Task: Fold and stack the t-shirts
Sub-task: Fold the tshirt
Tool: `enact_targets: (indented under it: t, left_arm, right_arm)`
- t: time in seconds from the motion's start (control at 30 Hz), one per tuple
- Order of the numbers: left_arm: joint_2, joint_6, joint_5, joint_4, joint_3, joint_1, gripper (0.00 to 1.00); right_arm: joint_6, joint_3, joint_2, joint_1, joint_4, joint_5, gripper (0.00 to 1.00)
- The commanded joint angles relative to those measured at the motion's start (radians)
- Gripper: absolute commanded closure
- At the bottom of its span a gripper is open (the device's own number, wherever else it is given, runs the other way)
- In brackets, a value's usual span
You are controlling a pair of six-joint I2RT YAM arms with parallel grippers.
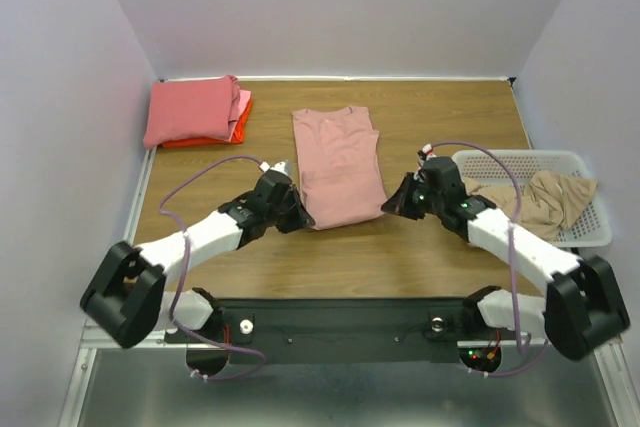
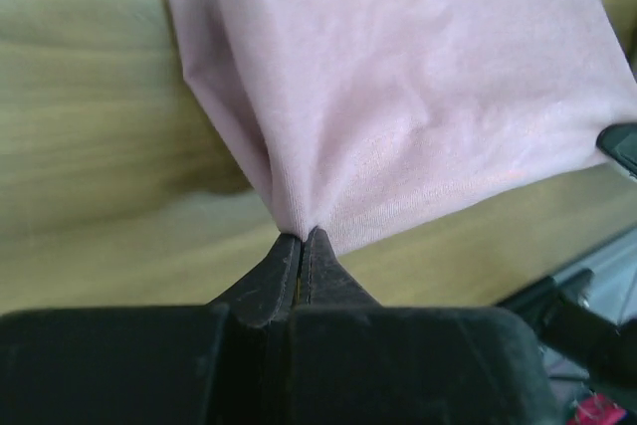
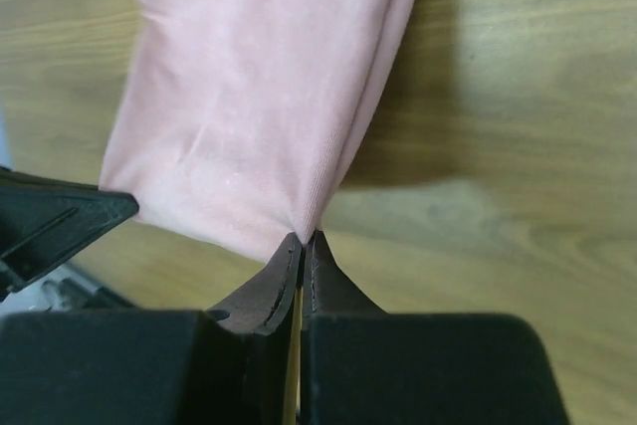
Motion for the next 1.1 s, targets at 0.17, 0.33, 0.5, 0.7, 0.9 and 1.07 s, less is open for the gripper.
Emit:
enact_targets:
  t: [0.17, 0.33, 0.5, 0.7, 0.9, 1.07]
  left_arm:
    - [-0.279, -0.056, -0.094, -0.185, 0.063, -0.096, 1.00]
    - [-0.236, -0.066, -0.173, -0.226, 0.181, -0.094, 1.00]
    - [-0.124, -0.045, -0.211, -0.234, 0.304, -0.048, 1.00]
    - [0.006, 0.015, -0.184, -0.217, 0.424, 0.032, 1.00]
    - [0.104, 0.065, -0.148, -0.196, 0.525, 0.114, 1.00]
    - [0.208, 0.121, -0.108, -0.203, 0.631, 0.139, 1.00]
  right_arm:
    - [-0.032, 0.062, -0.338, -0.001, -0.175, 0.017, 1.00]
    - [-0.033, 0.167, -0.286, -0.001, -0.198, 0.106, 1.00]
    - [-0.055, 0.298, -0.164, -0.002, -0.197, 0.207, 1.00]
    - [-0.076, 0.414, -0.029, -0.008, -0.195, 0.326, 1.00]
    - [-0.096, 0.515, 0.108, -0.033, -0.194, 0.353, 1.00]
    - [-0.112, 0.582, 0.186, -0.057, -0.184, 0.361, 1.00]
